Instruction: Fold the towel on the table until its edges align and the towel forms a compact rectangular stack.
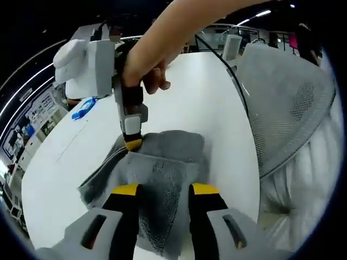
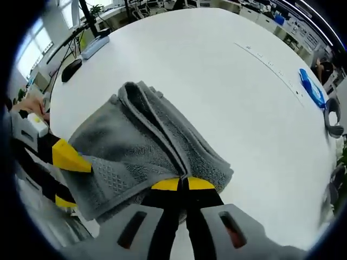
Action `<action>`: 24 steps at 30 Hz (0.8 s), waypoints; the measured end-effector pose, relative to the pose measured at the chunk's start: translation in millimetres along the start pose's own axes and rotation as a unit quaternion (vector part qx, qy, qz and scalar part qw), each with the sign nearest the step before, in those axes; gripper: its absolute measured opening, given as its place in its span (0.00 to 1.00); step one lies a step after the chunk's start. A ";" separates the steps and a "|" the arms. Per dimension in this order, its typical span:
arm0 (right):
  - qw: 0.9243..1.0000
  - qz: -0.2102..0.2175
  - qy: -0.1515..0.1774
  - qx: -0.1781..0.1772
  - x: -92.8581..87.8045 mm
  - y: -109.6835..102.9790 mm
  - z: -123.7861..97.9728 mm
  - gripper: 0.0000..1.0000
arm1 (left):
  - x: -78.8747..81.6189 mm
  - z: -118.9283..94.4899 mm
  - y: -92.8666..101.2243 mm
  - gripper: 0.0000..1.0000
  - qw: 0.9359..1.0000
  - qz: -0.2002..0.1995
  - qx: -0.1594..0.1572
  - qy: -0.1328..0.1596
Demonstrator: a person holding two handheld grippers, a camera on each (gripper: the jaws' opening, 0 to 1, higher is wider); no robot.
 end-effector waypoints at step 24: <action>0.999 0.023 0.035 0.028 -6.6 4.7 -0.4 0.00 | -15.7 10.0 -102.2 0.02 0.977 -0.168 0.134 -0.011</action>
Point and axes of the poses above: the point that each gripper's makers call its tool centre point, and the gripper's own axes: z roughly forward along the fingers, y roughly to its right, x roughly out of its top, the point moved 8 cm from there along -z, roughly backward along the fingers, and after that the axes turned 4 degrees about -y, right-handed, at the moved point
